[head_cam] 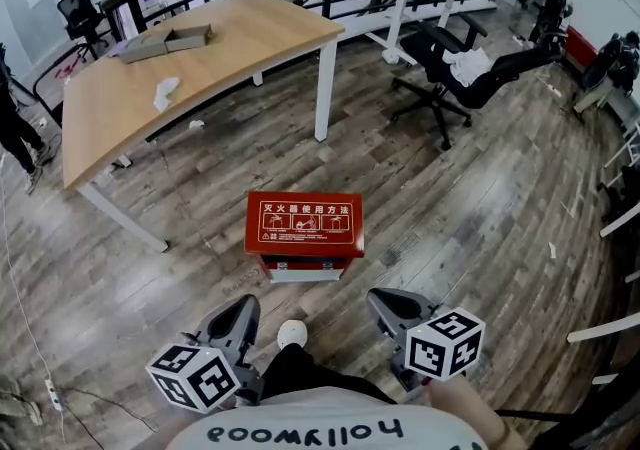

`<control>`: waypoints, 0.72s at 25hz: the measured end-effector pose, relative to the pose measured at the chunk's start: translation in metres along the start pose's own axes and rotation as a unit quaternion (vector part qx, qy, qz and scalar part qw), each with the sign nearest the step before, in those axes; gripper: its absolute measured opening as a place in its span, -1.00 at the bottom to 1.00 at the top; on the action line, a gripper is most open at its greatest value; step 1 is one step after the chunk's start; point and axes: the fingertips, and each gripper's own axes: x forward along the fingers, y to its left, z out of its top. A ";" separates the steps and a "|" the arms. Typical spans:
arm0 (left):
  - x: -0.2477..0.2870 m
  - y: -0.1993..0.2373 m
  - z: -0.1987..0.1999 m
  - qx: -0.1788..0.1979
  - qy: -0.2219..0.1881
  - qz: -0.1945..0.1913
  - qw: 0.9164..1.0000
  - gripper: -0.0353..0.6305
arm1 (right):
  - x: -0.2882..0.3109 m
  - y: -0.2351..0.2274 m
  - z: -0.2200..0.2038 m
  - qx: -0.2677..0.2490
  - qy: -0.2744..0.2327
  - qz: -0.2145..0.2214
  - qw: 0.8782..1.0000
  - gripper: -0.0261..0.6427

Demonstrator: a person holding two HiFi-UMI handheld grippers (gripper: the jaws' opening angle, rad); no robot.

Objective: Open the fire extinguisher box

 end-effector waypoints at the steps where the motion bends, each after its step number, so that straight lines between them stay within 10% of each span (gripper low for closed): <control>1: 0.003 0.004 0.003 -0.003 0.000 0.001 1.000 -0.88 | 0.004 -0.002 0.003 0.001 0.000 -0.002 1.000 -0.89; 18: 0.072 0.082 0.060 -0.026 0.023 0.017 0.999 -0.88 | 0.070 -0.031 0.043 0.030 0.013 -0.032 0.999 -0.89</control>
